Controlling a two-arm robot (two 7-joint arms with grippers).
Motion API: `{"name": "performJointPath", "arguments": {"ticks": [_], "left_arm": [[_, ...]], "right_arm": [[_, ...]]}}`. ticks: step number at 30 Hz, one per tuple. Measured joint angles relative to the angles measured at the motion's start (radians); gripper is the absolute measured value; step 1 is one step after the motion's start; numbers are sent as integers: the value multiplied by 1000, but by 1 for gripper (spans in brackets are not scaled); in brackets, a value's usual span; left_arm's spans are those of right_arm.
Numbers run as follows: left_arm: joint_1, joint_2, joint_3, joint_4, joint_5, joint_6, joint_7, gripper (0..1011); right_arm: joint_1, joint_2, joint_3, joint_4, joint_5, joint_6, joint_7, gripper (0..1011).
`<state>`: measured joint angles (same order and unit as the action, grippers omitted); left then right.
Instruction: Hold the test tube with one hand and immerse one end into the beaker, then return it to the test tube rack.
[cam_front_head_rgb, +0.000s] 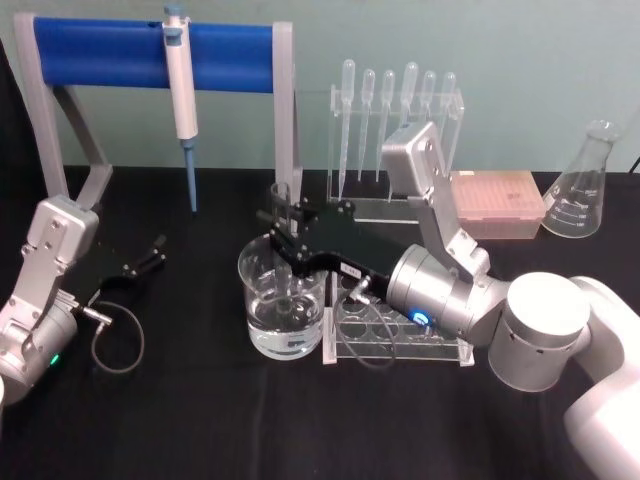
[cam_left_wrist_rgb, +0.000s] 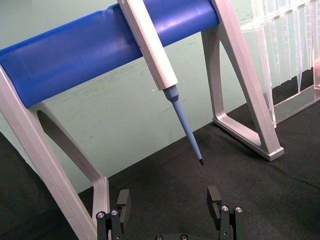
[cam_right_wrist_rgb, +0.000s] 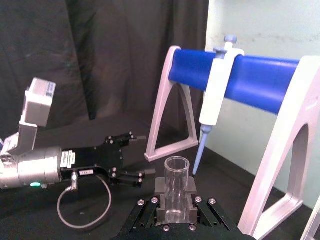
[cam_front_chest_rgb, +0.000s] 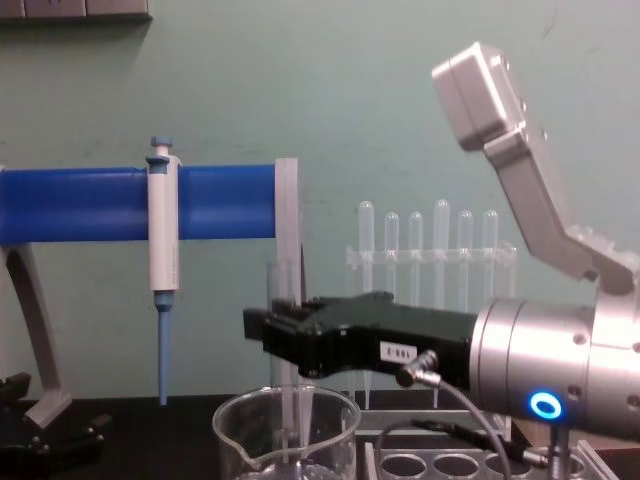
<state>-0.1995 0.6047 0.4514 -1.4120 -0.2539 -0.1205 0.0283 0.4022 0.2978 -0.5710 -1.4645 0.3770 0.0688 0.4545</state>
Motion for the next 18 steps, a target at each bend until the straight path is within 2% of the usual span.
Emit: {"name": "performJointPath", "arguments": {"ticks": [6, 18], "left_arm": [[0, 0, 0, 0, 0, 0, 0, 1000], [0, 0, 0, 0, 0, 0, 0, 1000]], "right_arm": [[-11, -9, 2, 22, -9, -7, 3, 227], [-19, -12, 3, 20, -24, -4, 0, 227]]}}
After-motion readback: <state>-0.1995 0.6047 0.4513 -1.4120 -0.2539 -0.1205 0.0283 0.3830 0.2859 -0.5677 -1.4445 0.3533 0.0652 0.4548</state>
